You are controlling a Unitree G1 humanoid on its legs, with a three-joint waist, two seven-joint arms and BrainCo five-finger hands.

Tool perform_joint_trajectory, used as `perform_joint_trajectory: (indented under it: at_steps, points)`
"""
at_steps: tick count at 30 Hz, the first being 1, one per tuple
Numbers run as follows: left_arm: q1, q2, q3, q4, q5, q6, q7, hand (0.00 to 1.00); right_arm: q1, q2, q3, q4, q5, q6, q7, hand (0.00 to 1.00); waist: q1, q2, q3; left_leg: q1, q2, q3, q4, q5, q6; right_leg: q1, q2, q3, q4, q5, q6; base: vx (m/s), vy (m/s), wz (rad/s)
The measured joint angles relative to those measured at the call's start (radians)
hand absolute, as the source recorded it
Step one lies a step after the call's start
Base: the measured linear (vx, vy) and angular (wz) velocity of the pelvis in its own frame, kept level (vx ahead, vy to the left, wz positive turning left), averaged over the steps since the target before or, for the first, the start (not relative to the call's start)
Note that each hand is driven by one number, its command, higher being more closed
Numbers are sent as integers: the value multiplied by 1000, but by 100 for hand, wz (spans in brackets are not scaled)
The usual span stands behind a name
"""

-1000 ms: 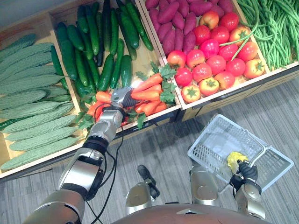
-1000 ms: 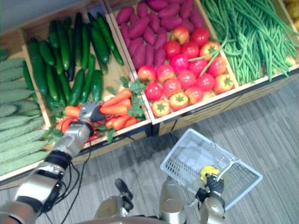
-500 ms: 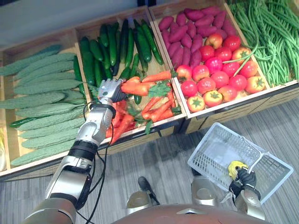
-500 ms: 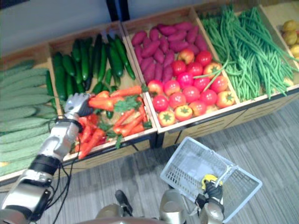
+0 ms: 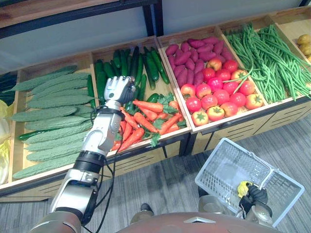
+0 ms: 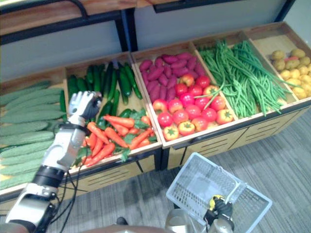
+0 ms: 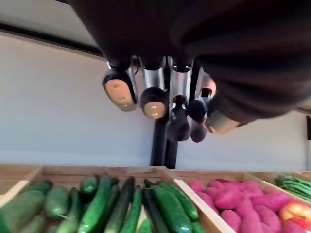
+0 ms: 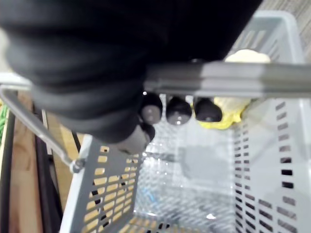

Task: Pick vegetable in the basket

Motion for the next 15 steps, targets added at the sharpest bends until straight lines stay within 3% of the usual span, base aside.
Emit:
perform_joint_trajectory:
  at_steps: [2,3,4,5,6,7,9,10,15]
  points:
    - [12,-25,-8,-5,0,-6,-1,100,-13,1,4,-39,0,0,-3,100,4,-1,0,25,0,52,0,-9,-3,-25,8,29,16,1,0,-23,-9,-73]
    - [18,-36,-9,-13,0,-12,-1,100,-29,1,7,-69,0,0,-7,100,14,-1,-1,41,7,97,0,-18,-5,-46,-2,-10,21,-22,-28,-39,0,-100]
    - [20,-49,-9,-22,-1,-18,-2,100,-30,-6,11,-86,0,1,-11,100,20,5,-3,51,6,134,3,-25,-7,-64,-45,-173,51,-37,-74,-28,19,-103]
    - [21,-49,-8,-31,-1,-19,-2,100,-28,-5,20,-98,0,1,-15,100,23,4,-2,57,12,160,16,-28,-8,-69,-68,-256,70,-27,-103,51,35,-102]
    - [34,-46,0,-56,-2,-18,-3,100,-24,-9,36,-126,-2,1,-18,100,26,0,-4,69,25,198,37,-40,-15,-70,-103,-384,97,10,-143,103,5,-101]
    - [42,-46,7,-74,-2,-19,-4,100,-17,-15,64,-159,-2,1,-11,100,29,0,-6,78,43,231,59,-49,-24,-77,-99,-428,108,43,-112,108,-34,-94]
    - [47,-56,19,-104,-2,-20,-4,100,-17,-23,104,-200,-2,0,7,100,30,11,-9,81,76,274,86,-62,-42,-97,-59,-417,95,58,-91,71,-117,-94]
    - [47,-73,30,-115,-2,-22,-5,100,-17,-27,132,-224,-2,0,20,100,30,23,-7,100,101,313,98,-67,-49,-100,-22,-384,83,63,-94,50,-143,-97]
    - [57,-117,44,-122,-4,-28,-12,100,-6,-52,180,-260,-1,0,66,100,17,44,-12,125,139,371,143,-90,-44,-100,37,-324,51,75,-109,-19,-55,-57]
